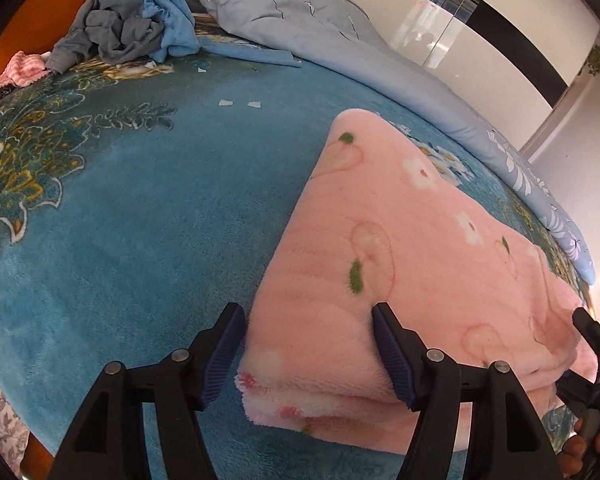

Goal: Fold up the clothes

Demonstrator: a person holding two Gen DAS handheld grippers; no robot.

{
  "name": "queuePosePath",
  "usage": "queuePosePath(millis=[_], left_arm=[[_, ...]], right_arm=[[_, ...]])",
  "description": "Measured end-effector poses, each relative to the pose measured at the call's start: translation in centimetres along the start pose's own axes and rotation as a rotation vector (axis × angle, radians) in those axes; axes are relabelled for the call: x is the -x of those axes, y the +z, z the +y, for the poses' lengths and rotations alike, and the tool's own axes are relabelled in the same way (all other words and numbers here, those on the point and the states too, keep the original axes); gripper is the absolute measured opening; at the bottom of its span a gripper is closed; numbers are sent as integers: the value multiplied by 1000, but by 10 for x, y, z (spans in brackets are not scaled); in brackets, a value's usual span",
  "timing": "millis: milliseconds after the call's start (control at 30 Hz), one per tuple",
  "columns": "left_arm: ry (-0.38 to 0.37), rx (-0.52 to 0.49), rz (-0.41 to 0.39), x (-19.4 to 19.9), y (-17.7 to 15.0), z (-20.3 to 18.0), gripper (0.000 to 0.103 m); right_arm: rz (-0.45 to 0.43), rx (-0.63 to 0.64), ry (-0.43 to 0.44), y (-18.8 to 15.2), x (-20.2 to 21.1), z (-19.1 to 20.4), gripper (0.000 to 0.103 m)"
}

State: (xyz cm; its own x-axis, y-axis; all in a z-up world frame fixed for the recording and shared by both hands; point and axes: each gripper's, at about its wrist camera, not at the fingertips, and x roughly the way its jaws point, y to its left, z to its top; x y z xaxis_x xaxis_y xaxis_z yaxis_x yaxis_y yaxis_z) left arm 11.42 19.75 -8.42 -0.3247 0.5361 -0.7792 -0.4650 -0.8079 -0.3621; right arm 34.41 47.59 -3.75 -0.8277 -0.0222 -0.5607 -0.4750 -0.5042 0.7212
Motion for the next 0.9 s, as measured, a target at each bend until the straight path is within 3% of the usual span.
queuePosePath(millis=[100,133,167,233,267,367,433,533,633,733,767,900], left_arm=[[-40,22,-5,3,-1,8,69],[-50,29,-5,4,-2,11,69],[-57,32,-4,4,-2,13,69],[-65,28,1,4,-2,13,69],[-67,24,5,4,-2,13,69],[-84,29,7,4,0,14,74],[-92,38,10,3,1,16,74],[-74,18,14,2,2,11,75],[-53,-1,19,0,3,8,75],[-36,-2,19,1,3,9,75],[-27,-1,11,4,3,9,75],[40,-13,-83,26,5,2,74]], right_arm=[[-4,5,-7,1,-5,11,69],[-10,14,-10,2,-5,15,56],[-16,33,-23,4,-4,21,36],[-38,91,-34,9,2,34,20],[-59,130,-20,10,9,41,19],[-122,243,36,7,32,54,19],[-100,261,-28,1,29,43,19],[17,123,-103,-7,7,-5,19],[31,34,-44,-14,4,-34,19],[-6,44,-29,-17,20,-33,30],[-44,53,-33,-18,36,-34,38],[-208,67,-74,-25,101,-44,55]])
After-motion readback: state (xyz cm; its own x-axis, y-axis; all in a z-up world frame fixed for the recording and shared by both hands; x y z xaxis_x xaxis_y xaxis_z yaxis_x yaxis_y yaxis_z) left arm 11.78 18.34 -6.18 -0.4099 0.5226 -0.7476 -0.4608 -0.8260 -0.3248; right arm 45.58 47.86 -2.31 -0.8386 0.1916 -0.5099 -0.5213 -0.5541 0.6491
